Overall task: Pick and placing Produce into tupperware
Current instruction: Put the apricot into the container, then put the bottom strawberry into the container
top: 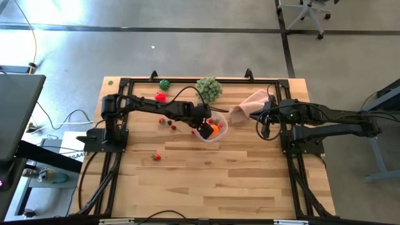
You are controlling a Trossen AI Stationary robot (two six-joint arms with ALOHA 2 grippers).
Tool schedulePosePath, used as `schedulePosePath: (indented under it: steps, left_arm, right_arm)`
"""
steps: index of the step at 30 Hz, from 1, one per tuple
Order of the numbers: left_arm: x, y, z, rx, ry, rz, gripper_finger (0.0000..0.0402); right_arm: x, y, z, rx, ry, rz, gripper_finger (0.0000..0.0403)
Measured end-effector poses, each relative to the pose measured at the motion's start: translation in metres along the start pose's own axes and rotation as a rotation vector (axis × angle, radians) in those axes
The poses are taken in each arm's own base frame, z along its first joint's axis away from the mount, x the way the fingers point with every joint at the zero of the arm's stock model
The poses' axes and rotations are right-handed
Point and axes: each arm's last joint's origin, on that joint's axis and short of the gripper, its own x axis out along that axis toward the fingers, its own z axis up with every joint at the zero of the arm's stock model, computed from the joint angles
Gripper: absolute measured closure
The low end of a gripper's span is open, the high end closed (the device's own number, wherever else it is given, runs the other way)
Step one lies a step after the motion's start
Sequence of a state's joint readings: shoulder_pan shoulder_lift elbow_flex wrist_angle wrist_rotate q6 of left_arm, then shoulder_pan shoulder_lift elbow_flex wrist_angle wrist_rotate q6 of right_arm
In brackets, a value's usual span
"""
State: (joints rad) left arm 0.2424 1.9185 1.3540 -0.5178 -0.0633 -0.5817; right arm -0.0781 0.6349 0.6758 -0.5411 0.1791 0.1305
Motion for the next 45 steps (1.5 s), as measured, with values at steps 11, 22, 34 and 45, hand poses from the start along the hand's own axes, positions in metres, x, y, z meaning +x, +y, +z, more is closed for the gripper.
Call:
schedulePosePath:
  steps: [11,22,34,45]
  left_arm:
    - [0.018,0.001,-0.005,0.004,0.043,0.014,0.0167]
    - [0.023,0.001,-0.006,0.008,0.06,0.003,0.0167]
    - [0.023,0.001,-0.007,0.042,0.063,0.004,0.0105]
    - [0.015,-0.005,0.002,0.115,0.063,-0.041,0.0123]
  right_arm:
    - [0.0,0.0,0.0,0.0,0.0,0.0,0.0373]
    - [0.0,0.0,0.0,0.0,0.0,0.003,0.0373]
    - [0.0,0.0,0.0,0.0,0.0,0.003,0.0373]
    - [0.0,0.0,0.0,0.0,0.0,0.003,0.0373]
